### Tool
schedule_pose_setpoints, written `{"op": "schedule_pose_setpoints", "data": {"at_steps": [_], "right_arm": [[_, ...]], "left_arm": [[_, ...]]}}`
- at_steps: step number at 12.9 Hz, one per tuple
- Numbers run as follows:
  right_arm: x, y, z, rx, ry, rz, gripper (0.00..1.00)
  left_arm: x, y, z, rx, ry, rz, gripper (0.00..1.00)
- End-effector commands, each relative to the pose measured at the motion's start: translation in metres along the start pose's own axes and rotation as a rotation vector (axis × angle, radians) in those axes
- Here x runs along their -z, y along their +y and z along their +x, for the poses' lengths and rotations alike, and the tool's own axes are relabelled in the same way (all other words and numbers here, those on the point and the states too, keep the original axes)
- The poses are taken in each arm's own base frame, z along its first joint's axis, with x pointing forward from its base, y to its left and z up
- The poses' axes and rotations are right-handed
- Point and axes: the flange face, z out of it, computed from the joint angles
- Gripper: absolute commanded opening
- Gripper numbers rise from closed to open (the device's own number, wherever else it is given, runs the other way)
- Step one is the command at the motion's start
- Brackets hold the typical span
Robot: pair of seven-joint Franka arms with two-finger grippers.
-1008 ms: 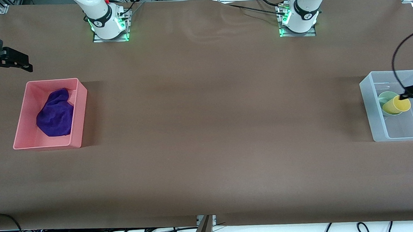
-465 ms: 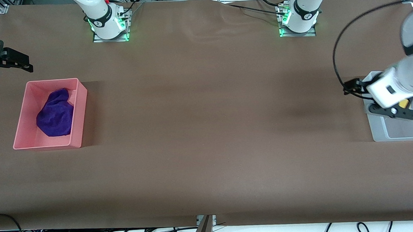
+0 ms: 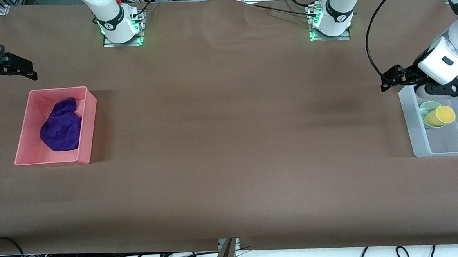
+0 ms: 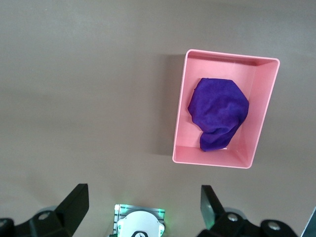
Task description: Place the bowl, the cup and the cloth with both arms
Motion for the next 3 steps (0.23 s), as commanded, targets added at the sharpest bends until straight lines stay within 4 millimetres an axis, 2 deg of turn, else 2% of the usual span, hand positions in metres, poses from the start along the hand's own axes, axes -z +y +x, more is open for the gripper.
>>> {"op": "schedule_pose_setpoints", "data": {"at_steps": [1,3], "right_arm": [[0.0017,-0.0012,-0.0036,-0.003,-0.005,-0.012,1.0],[0.0017,-0.0012,-0.0036,-0.003,-0.005,-0.012,1.0]], "left_arm": [[-0.0041,0.0045,-0.0131,-0.006,0.016,0.02,1.0],[-0.0035,0.0045,-0.0125,-0.006,0.017,0.02,1.0]]}}
